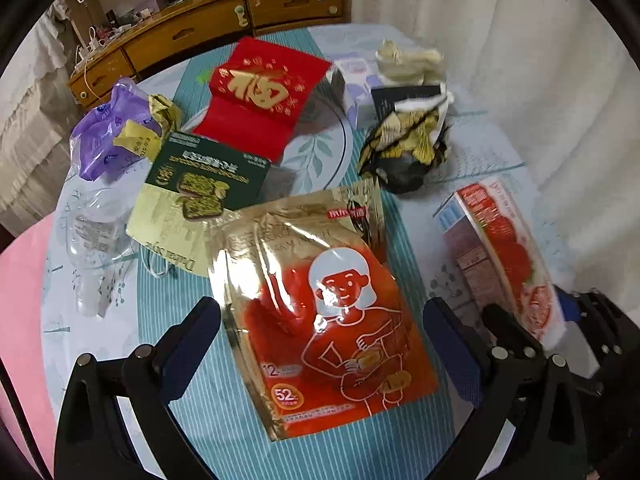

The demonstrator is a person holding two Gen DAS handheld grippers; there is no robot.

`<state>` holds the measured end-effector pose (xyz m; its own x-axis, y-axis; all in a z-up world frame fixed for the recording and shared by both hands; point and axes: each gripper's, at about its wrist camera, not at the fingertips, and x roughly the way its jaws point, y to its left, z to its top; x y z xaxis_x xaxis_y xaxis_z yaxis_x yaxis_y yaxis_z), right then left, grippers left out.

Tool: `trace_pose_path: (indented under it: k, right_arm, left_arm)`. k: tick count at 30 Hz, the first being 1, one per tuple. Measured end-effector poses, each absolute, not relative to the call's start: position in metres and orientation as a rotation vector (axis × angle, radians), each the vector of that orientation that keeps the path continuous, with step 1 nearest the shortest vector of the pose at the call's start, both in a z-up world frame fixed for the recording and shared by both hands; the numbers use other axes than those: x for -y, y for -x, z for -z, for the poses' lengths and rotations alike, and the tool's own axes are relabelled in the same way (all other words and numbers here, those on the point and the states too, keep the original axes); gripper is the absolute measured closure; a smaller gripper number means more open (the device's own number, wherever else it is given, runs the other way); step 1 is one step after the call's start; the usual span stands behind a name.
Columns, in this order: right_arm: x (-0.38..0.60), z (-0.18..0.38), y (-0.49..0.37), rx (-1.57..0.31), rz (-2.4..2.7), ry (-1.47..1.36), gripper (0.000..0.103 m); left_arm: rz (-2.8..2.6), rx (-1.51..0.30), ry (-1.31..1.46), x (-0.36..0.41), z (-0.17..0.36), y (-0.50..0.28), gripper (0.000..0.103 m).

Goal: Collect trash
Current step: 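Grasp the red snack bag with the left tool while the right tool grasps the strawberry carton, then carry the snack bag and carton down over the bin and release both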

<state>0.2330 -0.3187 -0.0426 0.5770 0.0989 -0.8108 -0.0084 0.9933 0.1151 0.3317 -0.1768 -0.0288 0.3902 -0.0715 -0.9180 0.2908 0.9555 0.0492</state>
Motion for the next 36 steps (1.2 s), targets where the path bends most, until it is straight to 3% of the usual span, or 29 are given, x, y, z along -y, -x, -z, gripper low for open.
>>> trace_pose_path:
  k: [8,15,17,19,20,29,36]
  right_arm:
    - [0.319,0.044,-0.230,-0.929,-0.069,-0.106,0.050]
    - [0.319,0.043,-0.228,-0.927,-0.076,-0.116,0.050]
    - [0.320,0.043,-0.226,-0.931,-0.082,-0.132,0.050]
    - [0.318,0.042,-0.223,-0.933,-0.091,-0.141,0.051]
    - [0.316,0.042,-0.221,-0.934,-0.095,-0.144,0.051]
    - [0.291,0.020,-0.173,-0.895,-0.185,-0.198,0.051]
    - [0.265,-0.004,-0.109,-0.865,-0.284,-0.226,0.051]
  left_arm:
    - [0.067,-1.191,-0.262,0.191,0.052,-0.345,0.005]
    - [0.079,-1.243,-0.150,0.169,0.051,-0.343,0.050]
    - [0.109,-1.215,-0.151,0.164,0.041,-0.336,0.056]
    - [0.153,-1.203,-0.142,0.158,0.033,-0.329,0.082]
    - [0.169,-1.207,-0.140,0.154,0.030,-0.326,0.088]
    - [0.301,-1.158,-0.042,0.105,-0.003,-0.269,0.098]
    - [0.416,-1.112,0.009,0.057,-0.026,-0.189,0.098]
